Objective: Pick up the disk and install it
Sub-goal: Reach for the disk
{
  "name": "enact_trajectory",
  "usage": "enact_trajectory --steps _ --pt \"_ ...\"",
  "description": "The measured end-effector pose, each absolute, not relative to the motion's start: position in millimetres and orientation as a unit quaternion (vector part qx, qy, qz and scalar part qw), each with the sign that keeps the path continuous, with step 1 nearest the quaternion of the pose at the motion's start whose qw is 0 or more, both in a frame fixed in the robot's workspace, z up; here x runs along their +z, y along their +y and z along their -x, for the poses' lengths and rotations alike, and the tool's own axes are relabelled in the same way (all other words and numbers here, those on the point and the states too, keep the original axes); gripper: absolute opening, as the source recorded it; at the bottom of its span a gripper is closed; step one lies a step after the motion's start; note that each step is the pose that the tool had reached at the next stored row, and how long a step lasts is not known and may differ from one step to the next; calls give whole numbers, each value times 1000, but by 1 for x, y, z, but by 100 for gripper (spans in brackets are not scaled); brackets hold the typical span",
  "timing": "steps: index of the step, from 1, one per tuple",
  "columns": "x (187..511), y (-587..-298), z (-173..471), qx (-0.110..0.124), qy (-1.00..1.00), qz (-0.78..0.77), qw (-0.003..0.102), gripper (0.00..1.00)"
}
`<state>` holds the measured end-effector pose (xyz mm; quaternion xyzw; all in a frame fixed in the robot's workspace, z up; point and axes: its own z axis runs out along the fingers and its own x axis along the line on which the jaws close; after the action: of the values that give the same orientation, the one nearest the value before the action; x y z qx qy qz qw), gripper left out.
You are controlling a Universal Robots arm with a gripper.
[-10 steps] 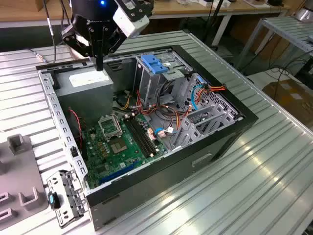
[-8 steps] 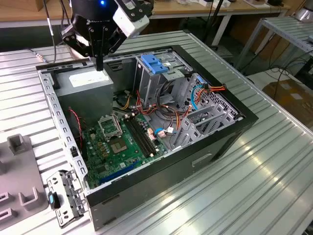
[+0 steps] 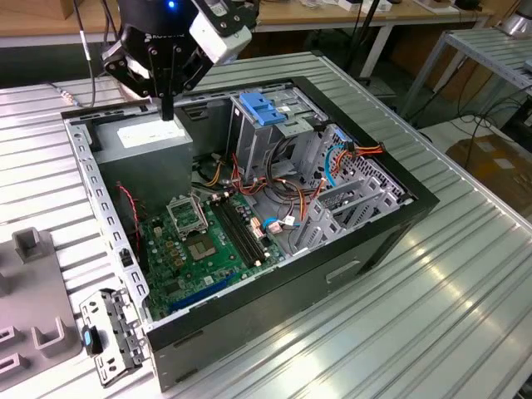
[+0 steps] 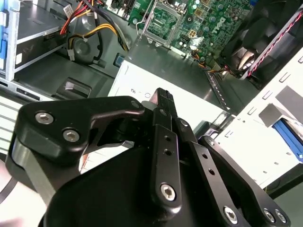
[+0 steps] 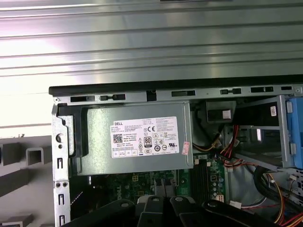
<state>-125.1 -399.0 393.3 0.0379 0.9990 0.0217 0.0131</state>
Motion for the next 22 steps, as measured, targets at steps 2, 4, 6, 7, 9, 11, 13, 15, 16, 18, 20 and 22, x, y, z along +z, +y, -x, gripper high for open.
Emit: enact_trajectory --steps 2,4,6,7,9,11,13,15,16,18,20,22 --pt "393 -399 127 22 999 -38 13 11" --pt "393 -399 130 22 999 -38 13 11" --pt "393 -399 133 22 999 -38 13 11" --pt "393 -399 134 22 999 -38 13 11" --pt "393 -399 137 22 999 -38 13 11" --pt "393 -399 139 22 999 -38 13 11" --pt "393 -399 141 22 999 -38 13 11" --pt "393 -399 143 22 999 -38 13 11" --pt "393 -399 144 22 999 -38 13 11" --pt "393 -399 146 22 999 -38 13 11" --pt "393 -399 147 22 999 -38 13 11" --pt "393 -399 149 22 999 -38 13 11"
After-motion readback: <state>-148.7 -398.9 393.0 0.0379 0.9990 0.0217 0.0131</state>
